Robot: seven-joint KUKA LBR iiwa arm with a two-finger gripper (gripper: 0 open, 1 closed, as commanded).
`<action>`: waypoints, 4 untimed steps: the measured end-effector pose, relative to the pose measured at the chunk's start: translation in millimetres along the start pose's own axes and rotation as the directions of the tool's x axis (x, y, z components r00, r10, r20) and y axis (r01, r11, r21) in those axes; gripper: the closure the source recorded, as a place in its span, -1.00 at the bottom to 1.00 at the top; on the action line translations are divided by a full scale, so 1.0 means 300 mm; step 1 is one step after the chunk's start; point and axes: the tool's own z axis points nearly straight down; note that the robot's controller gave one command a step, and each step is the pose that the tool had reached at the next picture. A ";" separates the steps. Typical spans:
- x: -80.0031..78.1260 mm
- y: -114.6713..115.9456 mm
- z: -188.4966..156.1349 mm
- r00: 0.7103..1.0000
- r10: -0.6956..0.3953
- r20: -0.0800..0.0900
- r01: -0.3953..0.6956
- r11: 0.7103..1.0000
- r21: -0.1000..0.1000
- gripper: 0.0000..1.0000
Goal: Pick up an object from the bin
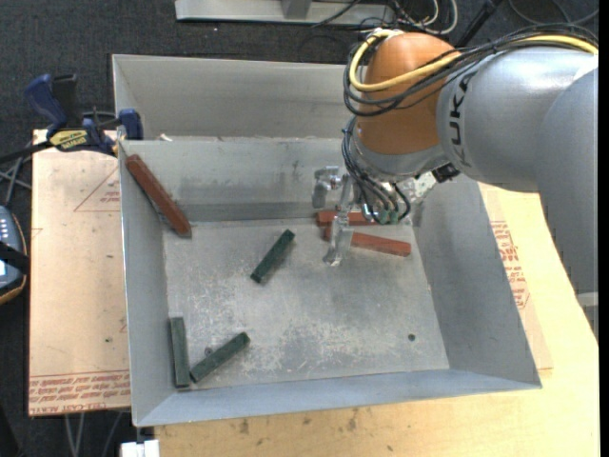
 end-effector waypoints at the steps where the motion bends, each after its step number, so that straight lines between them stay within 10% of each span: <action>1: -0.005 0.000 -0.018 1.000 0.001 0.007 -0.001 1.000 0.000 -1.00; 2: 0.002 0.157 0.170 0.946 -0.324 0.013 0.324 0.946 0.004 -1.00; 4: -0.001 0.225 0.068 0.891 -0.454 0.012 0.454 0.891 0.004 -1.00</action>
Offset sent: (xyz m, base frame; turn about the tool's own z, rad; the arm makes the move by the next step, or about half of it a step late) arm -0.0055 0.0690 -0.0811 -0.4815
